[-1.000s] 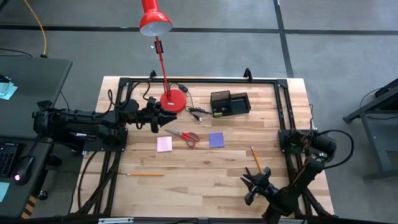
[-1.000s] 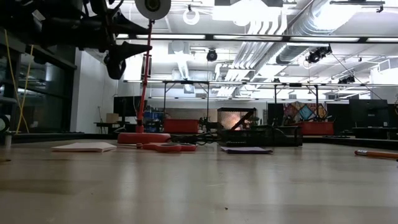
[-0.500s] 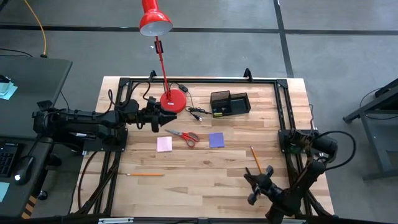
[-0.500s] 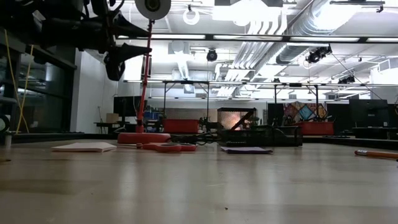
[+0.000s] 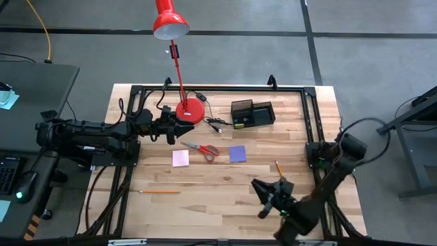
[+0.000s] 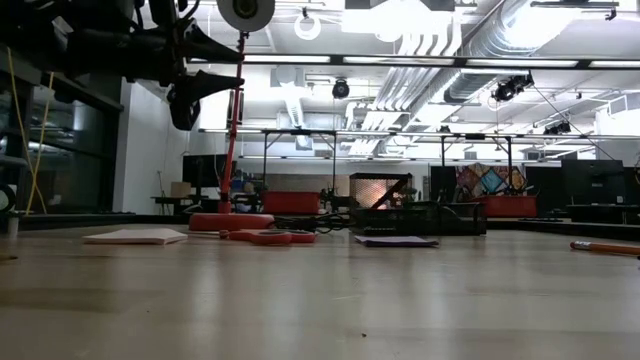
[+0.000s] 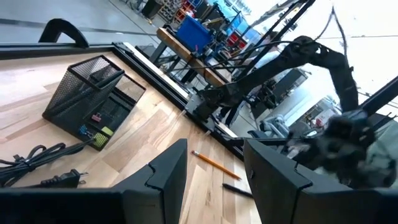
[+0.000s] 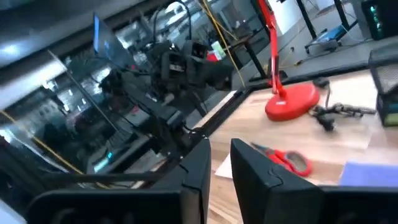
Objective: Pick and place office supplies into organizer
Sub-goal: Put the black pen into the black desk organizer
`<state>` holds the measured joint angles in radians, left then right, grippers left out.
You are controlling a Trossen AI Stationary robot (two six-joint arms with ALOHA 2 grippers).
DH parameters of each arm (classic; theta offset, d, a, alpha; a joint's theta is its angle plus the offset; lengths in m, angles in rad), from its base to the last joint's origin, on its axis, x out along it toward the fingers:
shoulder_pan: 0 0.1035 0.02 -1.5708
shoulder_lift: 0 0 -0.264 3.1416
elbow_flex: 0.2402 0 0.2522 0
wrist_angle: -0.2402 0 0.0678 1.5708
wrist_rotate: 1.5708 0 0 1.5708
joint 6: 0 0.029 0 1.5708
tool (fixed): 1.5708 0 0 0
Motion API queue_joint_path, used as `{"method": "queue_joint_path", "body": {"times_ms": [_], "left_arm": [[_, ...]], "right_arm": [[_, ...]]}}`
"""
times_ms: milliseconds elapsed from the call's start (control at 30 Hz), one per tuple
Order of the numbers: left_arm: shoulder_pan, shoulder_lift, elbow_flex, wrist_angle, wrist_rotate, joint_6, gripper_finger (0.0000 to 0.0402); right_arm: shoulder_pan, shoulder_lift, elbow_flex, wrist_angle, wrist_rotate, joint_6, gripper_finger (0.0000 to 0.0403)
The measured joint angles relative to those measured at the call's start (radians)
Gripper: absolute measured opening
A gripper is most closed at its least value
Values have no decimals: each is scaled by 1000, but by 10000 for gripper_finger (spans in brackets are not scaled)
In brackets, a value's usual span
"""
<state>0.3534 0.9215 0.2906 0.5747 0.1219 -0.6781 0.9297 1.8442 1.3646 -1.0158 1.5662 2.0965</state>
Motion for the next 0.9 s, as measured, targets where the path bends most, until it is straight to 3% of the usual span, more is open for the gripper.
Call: {"method": "queue_joint_path", "body": {"times_ms": [200, 433, 567, 700, 900], "left_arm": [[0, 0, 0, 3, 2, 17, 145], [0, 0, 0, 2, -14, 27, 145], [0, 0, 0, 4, -22, 56, 145], [0, 0, 0, 4, -21, 73, 145], [0, 0, 0, 3, 1, 74, 145]], "right_arm": [[-55, -87, 285, -109, -22, -299, 53], [-59, -156, 475, -246, 5, -304, 57], [-67, -211, 446, -383, 5, -149, 79], [-65, -274, 335, -553, 4, 91, 116], [-16, -445, 72, -492, 7, 190, 152]]}}
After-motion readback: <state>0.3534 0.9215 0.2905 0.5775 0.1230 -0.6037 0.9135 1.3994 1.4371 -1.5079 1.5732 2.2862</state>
